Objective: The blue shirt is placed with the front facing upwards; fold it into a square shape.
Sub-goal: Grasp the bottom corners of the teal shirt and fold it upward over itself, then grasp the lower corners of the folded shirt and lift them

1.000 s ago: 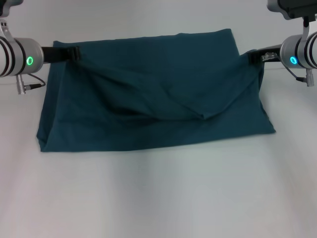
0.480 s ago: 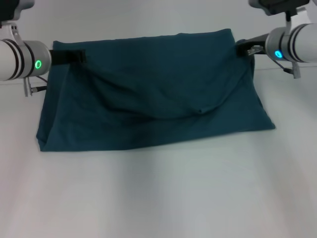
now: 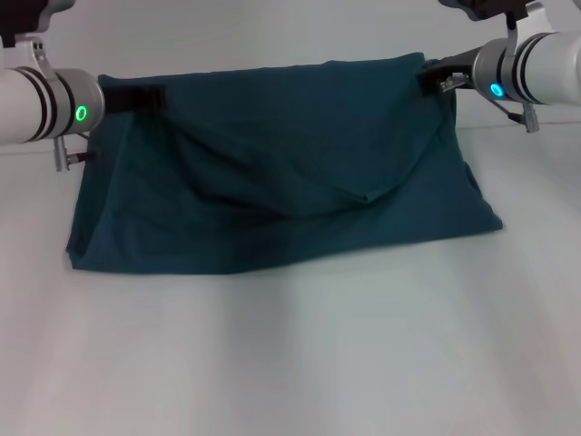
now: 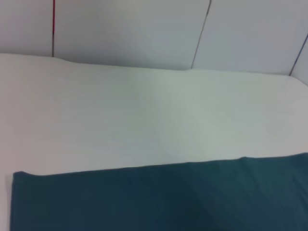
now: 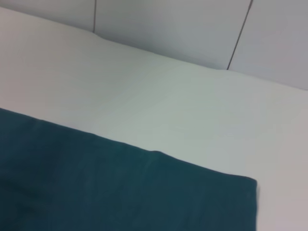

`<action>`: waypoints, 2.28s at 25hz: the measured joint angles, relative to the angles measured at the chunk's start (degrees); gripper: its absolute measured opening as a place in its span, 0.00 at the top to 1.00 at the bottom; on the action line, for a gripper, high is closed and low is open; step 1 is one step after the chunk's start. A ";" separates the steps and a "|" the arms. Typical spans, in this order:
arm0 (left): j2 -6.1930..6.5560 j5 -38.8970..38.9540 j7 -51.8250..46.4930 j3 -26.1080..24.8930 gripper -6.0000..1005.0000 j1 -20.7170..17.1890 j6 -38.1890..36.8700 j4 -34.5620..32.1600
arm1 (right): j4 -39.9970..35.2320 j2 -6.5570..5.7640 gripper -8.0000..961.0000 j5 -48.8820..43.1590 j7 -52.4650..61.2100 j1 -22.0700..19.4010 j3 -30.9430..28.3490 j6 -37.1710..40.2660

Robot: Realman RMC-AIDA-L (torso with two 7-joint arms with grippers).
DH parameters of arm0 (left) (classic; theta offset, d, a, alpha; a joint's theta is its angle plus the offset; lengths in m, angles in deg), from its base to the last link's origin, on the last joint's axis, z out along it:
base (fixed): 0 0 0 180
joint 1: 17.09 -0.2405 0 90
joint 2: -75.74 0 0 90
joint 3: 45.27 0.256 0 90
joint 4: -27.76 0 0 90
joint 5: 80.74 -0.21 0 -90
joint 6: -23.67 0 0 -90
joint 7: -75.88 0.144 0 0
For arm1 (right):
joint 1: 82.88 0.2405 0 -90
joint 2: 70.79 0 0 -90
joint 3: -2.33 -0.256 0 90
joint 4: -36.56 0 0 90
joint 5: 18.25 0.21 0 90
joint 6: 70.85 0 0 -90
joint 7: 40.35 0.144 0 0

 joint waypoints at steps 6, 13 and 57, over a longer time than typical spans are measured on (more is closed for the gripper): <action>-1.13 -1.09 0.13 0.70 0.99 0.59 0.50 0.18 | 0.53 0.04 0.93 -0.01 -0.07 0.03 1.91 -0.34; -2.64 -3.08 1.13 1.97 0.97 0.67 1.35 0.16 | 2.34 0.49 0.89 -0.03 -0.09 0.05 6.17 -0.96; -0.05 28.04 0.01 -16.39 0.57 -22.53 -34.17 -8.77 | -13.46 -4.82 0.42 51.02 -12.32 -29.57 -18.75 60.53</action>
